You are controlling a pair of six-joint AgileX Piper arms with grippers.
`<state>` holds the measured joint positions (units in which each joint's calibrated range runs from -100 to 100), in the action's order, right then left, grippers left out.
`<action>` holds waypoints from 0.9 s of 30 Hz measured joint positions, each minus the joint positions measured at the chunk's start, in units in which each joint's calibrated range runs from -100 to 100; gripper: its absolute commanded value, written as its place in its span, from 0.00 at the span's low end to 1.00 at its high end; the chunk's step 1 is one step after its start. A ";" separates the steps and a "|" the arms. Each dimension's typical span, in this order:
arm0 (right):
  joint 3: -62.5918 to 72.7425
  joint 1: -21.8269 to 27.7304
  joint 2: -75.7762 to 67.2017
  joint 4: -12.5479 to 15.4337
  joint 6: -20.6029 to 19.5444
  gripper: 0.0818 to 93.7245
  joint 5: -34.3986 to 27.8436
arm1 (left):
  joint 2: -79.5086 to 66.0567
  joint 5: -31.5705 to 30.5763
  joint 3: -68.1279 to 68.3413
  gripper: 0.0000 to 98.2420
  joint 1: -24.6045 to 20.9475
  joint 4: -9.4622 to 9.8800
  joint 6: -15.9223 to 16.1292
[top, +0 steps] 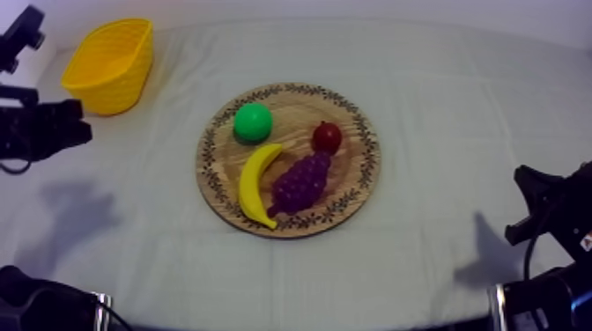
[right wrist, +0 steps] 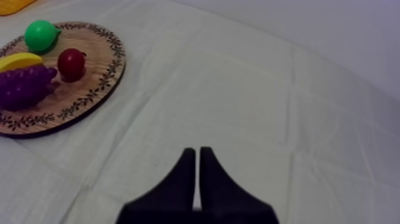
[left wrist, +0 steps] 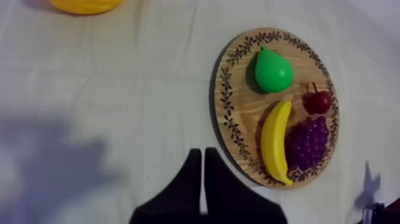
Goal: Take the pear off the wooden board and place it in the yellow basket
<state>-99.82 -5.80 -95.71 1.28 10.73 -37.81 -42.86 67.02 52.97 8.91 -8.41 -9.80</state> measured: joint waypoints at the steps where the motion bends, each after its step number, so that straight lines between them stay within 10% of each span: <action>1: 0.00 0.00 0.00 0.00 0.00 0.00 0.00 | 2.13 1.54 -1.96 0.00 0.26 0.00 -0.24; 27: 0.00 0.00 0.00 0.00 -0.04 0.00 0.00 | 48.45 19.27 -48.94 0.00 12.27 6.08 -6.28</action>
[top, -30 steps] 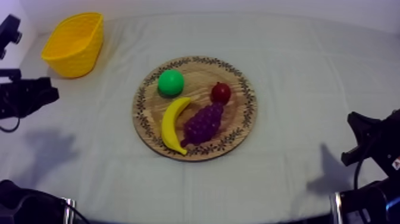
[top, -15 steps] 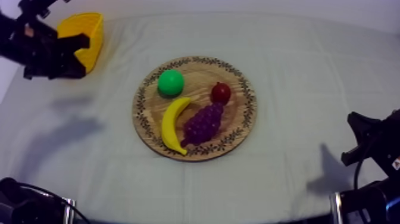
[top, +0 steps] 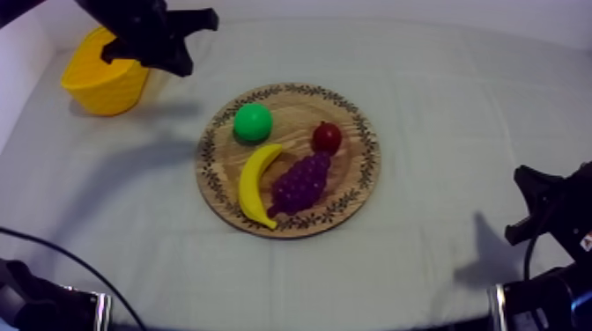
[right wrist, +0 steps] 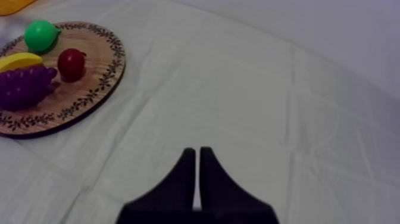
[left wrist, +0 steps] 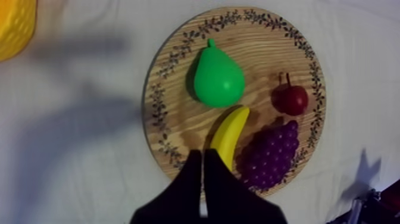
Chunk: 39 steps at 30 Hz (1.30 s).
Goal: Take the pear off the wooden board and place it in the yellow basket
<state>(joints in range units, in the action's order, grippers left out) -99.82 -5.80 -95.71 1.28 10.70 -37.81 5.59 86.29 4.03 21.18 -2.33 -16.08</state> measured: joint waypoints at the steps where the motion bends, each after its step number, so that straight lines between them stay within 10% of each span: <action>1: 0.00 0.00 0.00 0.00 -0.19 0.00 0.00 | 1.65 0.64 -1.91 0.00 0.39 0.19 -0.31; 15: 0.00 0.00 0.00 0.00 0.04 0.00 0.00 | 13.28 3.33 -13.13 0.23 2.84 1.31 -2.76; 30: 0.00 0.00 0.00 0.00 0.04 0.00 0.00 | 14.24 5.37 -13.14 0.90 2.90 0.77 -1.32; 39: 0.00 0.00 0.00 0.00 0.04 0.00 0.00 | 16.15 5.18 -13.54 0.96 2.83 0.77 -1.22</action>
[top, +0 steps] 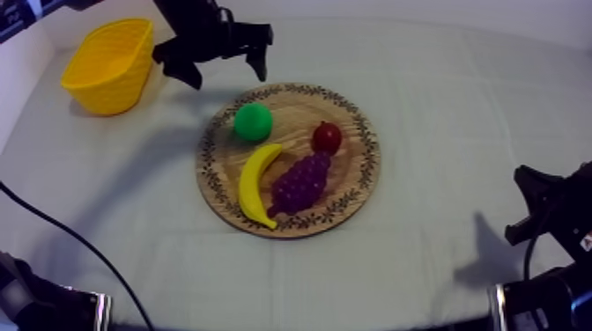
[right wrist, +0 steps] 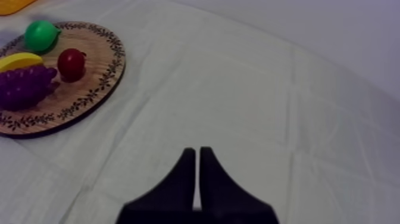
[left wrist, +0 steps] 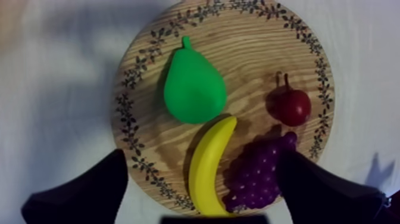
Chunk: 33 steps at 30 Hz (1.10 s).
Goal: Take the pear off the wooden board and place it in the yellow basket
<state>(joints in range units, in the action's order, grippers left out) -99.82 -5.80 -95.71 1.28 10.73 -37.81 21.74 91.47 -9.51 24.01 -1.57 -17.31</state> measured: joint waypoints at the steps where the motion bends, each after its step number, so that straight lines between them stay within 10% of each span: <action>1: 0.00 0.00 0.00 0.00 0.00 0.00 0.00 | 0.38 0.11 -0.22 0.95 0.00 -0.06 0.08; 33: 0.00 0.00 0.00 0.00 0.00 0.00 0.00 | 27.71 -0.93 -13.94 0.86 -0.82 -2.65 2.79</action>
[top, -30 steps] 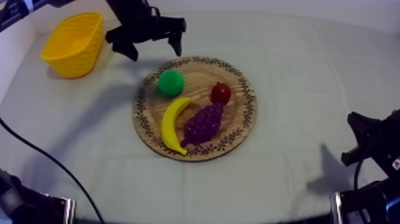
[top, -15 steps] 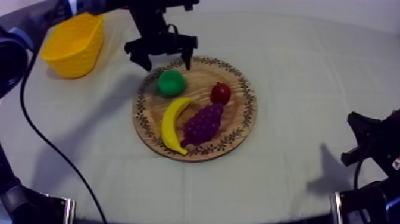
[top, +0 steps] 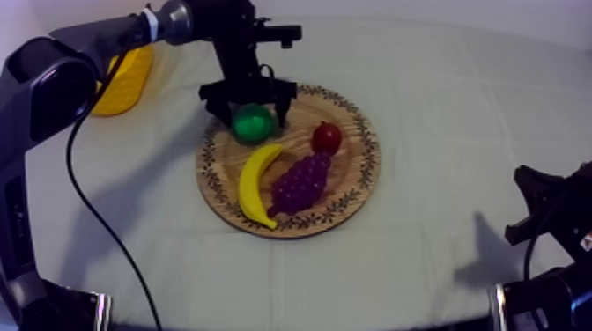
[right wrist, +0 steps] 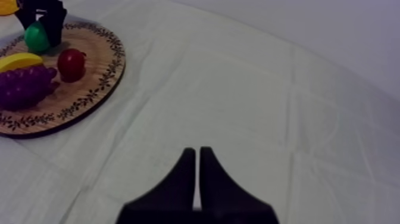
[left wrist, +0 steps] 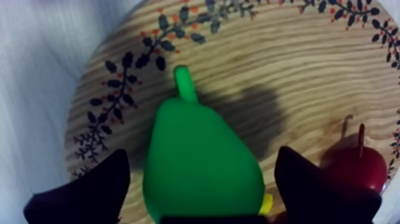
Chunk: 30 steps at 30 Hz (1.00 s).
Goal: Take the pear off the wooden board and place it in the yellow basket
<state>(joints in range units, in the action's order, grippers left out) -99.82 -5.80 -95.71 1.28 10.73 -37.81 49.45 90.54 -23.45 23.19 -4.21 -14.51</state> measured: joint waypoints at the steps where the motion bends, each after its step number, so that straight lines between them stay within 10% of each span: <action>1: 0.00 0.00 0.00 0.00 0.00 0.00 0.00 | 0.25 0.09 0.01 0.84 -0.16 -0.01 0.00; 12: 0.00 0.00 0.00 0.00 0.01 0.00 0.00 | 1.48 0.75 0.72 0.54 -0.37 0.19 0.22; 30: 0.00 0.00 0.00 0.00 0.01 0.00 0.00 | -13.76 2.67 6.57 0.47 -0.12 0.60 0.23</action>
<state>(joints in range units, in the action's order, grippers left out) -99.82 -5.80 -95.71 1.28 10.74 -37.81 35.69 93.21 -16.88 23.07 -3.61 -14.29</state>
